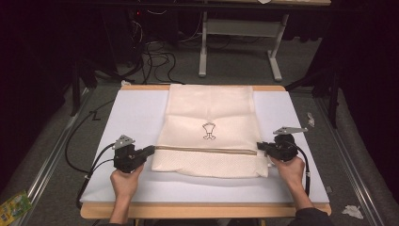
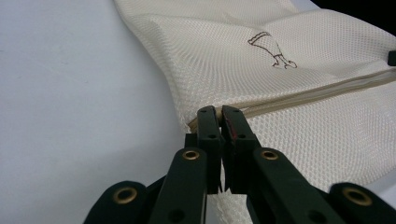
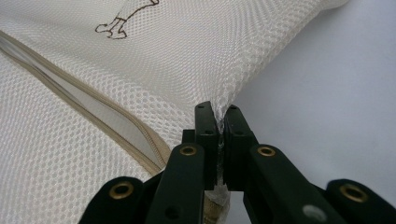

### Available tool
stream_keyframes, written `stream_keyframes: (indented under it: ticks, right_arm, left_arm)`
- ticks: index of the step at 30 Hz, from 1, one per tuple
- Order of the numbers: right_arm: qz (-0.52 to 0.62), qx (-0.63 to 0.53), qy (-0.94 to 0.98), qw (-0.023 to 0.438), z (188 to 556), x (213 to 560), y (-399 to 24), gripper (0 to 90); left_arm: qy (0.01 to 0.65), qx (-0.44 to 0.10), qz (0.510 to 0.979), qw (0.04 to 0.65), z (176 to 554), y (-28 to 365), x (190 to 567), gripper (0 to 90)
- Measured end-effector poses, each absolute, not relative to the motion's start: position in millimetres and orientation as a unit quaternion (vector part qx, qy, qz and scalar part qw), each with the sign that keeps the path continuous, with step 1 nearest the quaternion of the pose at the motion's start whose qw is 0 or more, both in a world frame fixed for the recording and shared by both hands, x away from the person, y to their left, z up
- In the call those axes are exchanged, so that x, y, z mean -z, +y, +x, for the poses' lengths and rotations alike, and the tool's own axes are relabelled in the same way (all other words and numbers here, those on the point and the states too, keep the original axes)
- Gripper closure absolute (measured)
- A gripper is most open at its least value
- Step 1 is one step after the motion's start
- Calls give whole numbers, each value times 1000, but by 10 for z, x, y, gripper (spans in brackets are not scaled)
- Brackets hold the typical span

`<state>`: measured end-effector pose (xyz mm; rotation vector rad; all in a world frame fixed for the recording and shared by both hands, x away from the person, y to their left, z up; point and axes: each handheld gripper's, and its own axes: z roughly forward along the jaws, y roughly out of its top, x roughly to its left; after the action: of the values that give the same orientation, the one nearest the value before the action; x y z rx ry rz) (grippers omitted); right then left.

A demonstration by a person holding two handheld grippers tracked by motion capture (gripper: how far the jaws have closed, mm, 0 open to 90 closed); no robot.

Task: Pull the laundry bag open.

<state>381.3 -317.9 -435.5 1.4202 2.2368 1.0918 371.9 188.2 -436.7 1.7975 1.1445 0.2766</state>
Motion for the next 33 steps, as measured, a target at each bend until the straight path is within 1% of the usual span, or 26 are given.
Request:
stream_keyframes:
  ticks: [6,11,20,33]
  right_arm:
    - [481,-367,781,154,3760,4346,-3175,881]
    - [489,-367,777,147,3743,4398,-3232,881]
    - [486,-365,780,149,3741,4420,-3226,882]
    - [496,-371,772,142,3752,4439,-3236,873]
  left_arm:
    - [462,-113,743,471,3693,1859,4388,872]
    - [463,-112,746,465,3696,1848,4400,872]
    - [467,-138,758,434,3677,1840,4431,872]
    - [469,-116,751,451,3689,1848,4406,868]
